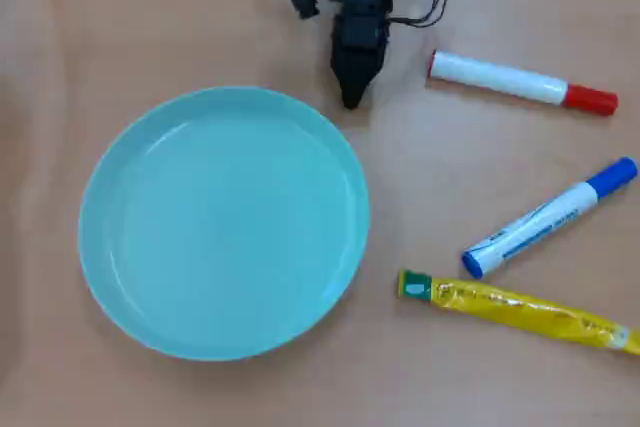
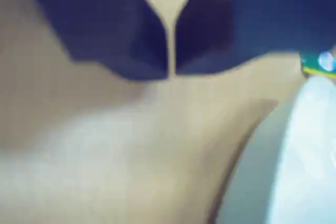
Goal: Pick up the red pen.
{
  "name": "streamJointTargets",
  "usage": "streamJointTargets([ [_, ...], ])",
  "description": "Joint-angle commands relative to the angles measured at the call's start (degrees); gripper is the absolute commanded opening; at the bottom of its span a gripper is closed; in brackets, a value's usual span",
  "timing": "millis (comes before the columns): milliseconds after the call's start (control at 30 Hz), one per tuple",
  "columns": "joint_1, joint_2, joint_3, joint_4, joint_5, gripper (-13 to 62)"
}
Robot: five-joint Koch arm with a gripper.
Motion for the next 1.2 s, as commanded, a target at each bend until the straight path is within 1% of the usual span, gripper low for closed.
streamJointTargets([
  [0,-0.4,5.5,1.5,7.3,-1.3,-6.4],
  [733,-0.4,5.5,1.5,7.1,-1.3,-6.6],
  [967,-0.3,5.5,1.4,13.8,-1.1,-6.6],
  [1167,-0.4,5.5,-0.4,15.7,-1.1,-6.5],
])
